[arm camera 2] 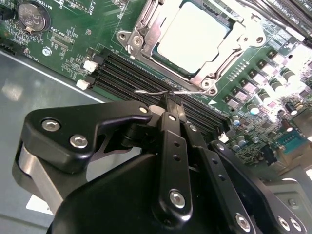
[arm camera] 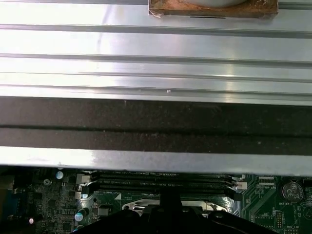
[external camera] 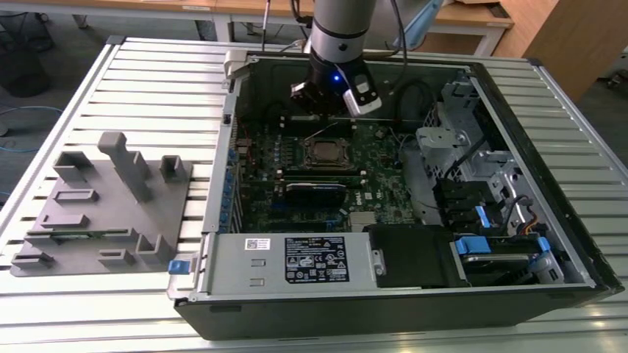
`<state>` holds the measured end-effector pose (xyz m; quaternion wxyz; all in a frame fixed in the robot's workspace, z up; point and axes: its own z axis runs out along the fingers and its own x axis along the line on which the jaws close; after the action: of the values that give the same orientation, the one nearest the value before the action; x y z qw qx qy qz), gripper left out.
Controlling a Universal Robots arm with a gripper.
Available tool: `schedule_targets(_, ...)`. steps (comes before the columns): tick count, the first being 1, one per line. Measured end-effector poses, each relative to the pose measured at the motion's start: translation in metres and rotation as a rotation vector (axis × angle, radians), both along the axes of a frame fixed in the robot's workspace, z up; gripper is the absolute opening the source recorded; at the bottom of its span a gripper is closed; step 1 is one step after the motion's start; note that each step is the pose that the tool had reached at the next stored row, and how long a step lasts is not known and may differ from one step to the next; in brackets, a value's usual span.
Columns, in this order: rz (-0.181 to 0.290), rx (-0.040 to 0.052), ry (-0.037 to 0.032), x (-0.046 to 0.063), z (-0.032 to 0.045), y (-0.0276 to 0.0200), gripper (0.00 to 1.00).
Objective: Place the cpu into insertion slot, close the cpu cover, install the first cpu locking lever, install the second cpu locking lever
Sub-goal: 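Install the first cpu locking lever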
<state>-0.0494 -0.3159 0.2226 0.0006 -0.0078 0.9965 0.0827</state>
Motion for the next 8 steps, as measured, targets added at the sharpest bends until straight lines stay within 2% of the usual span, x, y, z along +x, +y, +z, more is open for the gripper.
schedule_targets(8, 0.0, -0.0004, 0.0002, 0.0045, -0.003, -0.0001, 0.1)
